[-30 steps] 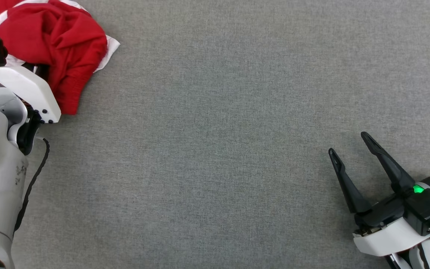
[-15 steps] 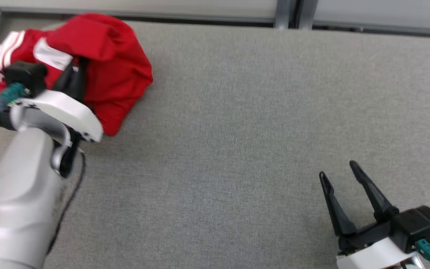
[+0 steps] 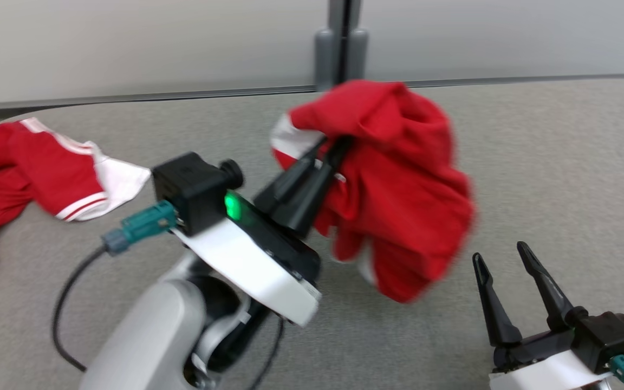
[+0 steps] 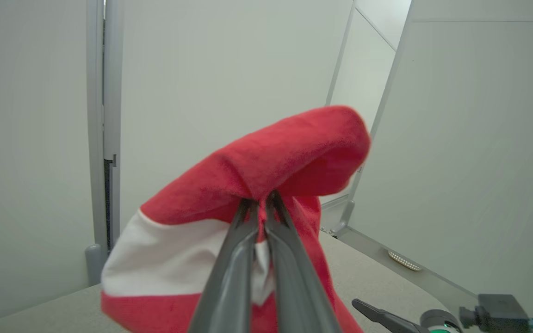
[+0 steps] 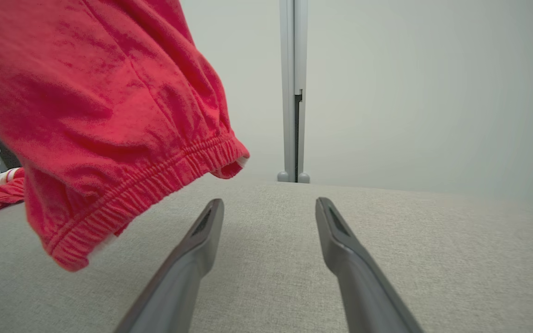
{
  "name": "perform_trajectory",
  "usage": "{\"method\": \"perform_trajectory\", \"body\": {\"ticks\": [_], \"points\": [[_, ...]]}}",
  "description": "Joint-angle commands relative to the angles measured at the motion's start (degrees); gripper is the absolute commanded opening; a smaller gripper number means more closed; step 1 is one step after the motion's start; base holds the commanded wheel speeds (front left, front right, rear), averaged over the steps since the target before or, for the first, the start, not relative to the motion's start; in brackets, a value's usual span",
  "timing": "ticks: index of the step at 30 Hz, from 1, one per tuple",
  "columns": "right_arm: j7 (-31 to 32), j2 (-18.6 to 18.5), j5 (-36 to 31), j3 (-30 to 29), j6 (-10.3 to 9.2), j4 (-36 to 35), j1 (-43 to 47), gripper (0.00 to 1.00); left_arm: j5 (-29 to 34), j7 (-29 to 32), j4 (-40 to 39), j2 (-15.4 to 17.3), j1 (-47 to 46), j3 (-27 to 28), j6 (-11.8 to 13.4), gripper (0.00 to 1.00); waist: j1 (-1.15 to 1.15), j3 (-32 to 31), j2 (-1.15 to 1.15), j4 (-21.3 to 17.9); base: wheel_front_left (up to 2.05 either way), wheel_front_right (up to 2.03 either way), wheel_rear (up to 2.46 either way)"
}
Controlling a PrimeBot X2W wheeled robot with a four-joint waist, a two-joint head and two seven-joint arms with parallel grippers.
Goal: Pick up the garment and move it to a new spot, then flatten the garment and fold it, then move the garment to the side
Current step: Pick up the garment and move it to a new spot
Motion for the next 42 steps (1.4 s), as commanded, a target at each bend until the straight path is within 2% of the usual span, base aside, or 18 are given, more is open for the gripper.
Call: {"method": "perform_trajectory", "body": {"ticks": [1,4,8,14,18,19,20,21,22,25,28,31,37,42], "points": [[-0.30,0.04,0.39,-0.53,0.07,-0.34,-0.48,1.00,-0.13,0.88,-1.06,-0.23,0.89,-0.59,0.70,0.00,0.00,-0.11,0.00,-4.57,0.00,0.00,0.00],[-0.30,0.35,0.67,-1.64,0.07,-0.69,-0.64,1.00,-1.76,2.45,-0.84,-2.09,2.66,-1.94,2.46,0.00,0.00,0.69,0.00,-8.23,0.00,0.00,0.00],[-0.30,0.66,1.06,-2.94,0.07,-0.78,-0.50,1.00,-3.38,2.01,8.78,-3.18,3.90,-1.66,3.42,0.00,0.00,1.93,0.00,-12.03,0.00,0.00,0.00],[-0.30,0.71,2.70,-2.36,0.07,-0.51,-1.29,1.00,-4.12,-3.51,32.51,-3.48,3.07,0.40,1.52,0.00,0.00,3.54,0.00,-15.77,0.00,0.00,0.00],[-0.30,0.69,3.15,-2.45,0.07,-0.55,-1.40,1.00,-3.51,-8.44,42.54,-4.22,1.72,0.22,-0.90,0.00,0.00,3.65,0.00,-16.04,0.00,0.00,0.00],[-0.30,0.71,2.84,-2.69,0.07,-0.66,-1.28,1.00,-3.35,-9.84,43.82,-4.29,1.34,0.16,-1.50,0.09,0.00,3.46,0.00,-15.69,0.00,0.00,0.00],[-0.30,0.71,2.39,-2.79,0.07,-0.66,-1.10,1.00,-3.41,-11.48,44.85,-4.48,1.30,0.17,-2.19,0.45,0.00,3.18,0.00,-15.30,0.00,0.00,0.00],[-0.30,0.70,1.96,-2.90,0.07,-0.65,-0.94,1.00,-3.26,-12.79,45.82,-4.60,1.54,-0.09,-2.68,0.94,0.00,2.83,0.00,-14.83,0.00,0.00,0.00],[-0.30,0.70,1.44,-2.99,0.07,-0.61,-0.81,1.00,-2.61,-13.91,46.67,-4.57,1.85,-0.57,-3.06,1.00,0.00,2.34,0.00,-14.31,0.00,0.00,0.00],[-0.30,0.66,0.05,-3.29,0.07,-0.88,-0.25,1.00,-1.50,-18.50,47.70,-4.53,3.86,-0.85,-3.30,1.00,0.00,0.38,0.00,-12.67,0.00,0.00,0.00],[-0.30,-0.07,-0.98,-3.81,0.07,-1.43,0.46,1.00,-1.02,-22.82,45.63,-4.53,7.52,0.51,-1.94,1.00,0.00,-2.33,0.00,-10.79,0.00,0.00,0.00],[-0.30,-0.66,-1.56,-4.26,0.03,-2.05,0.99,1.00,0.09,-24.08,42.37,-4.18,10.91,2.12,-0.44,1.00,0.00,-3.87,0.00,-9.39,0.00,0.00,0.00],[-0.30,-1.96,-2.45,-5.55,0.04,-3.18,3.18,1.00,8.01,-24.48,26.17,-3.81,24.76,11.00,4.04,1.00,0.00,-7.71,0.00,-4.76,0.00,0.00,0.00],[-0.30,-2.17,-2.79,-6.38,0.04,-2.42,5.11,1.00,15.81,-24.41,19.63,-4.20,33.38,17.52,4.60,1.00,0.00,-9.93,0.00,-1.33,0.00,0.00,0.00]]}}
